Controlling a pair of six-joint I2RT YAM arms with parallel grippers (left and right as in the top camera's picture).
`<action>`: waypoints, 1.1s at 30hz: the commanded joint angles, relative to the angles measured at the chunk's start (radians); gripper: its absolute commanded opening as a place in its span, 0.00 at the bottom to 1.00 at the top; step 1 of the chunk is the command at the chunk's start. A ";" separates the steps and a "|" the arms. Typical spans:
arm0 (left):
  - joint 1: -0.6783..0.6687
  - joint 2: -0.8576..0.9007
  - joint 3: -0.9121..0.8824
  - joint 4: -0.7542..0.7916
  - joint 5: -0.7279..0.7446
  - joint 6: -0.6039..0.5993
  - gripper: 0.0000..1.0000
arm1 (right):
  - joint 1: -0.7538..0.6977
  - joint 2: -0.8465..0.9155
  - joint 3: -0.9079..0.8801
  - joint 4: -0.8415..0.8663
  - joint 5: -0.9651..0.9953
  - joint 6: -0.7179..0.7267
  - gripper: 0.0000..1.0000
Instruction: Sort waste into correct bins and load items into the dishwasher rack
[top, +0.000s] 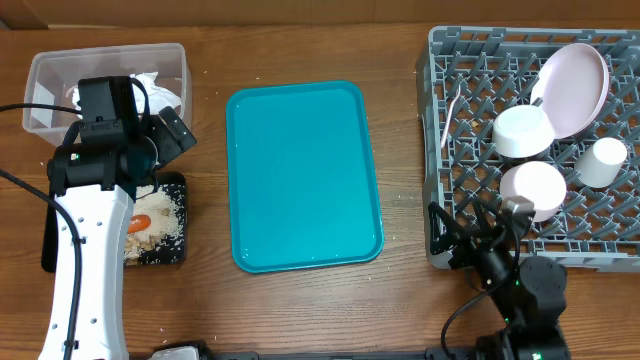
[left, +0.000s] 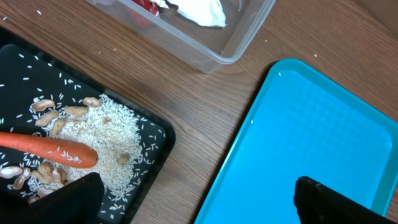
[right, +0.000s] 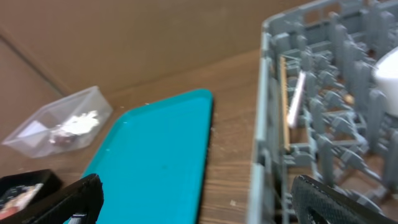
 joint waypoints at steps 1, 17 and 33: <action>0.003 0.002 0.006 0.002 0.004 -0.009 1.00 | -0.062 -0.082 -0.094 0.083 -0.014 0.026 1.00; 0.003 0.001 0.006 0.002 0.004 -0.009 1.00 | -0.111 -0.287 -0.205 0.124 0.205 0.163 1.00; 0.003 0.001 0.006 0.002 0.004 -0.009 1.00 | -0.112 -0.286 -0.205 0.123 0.225 0.127 1.00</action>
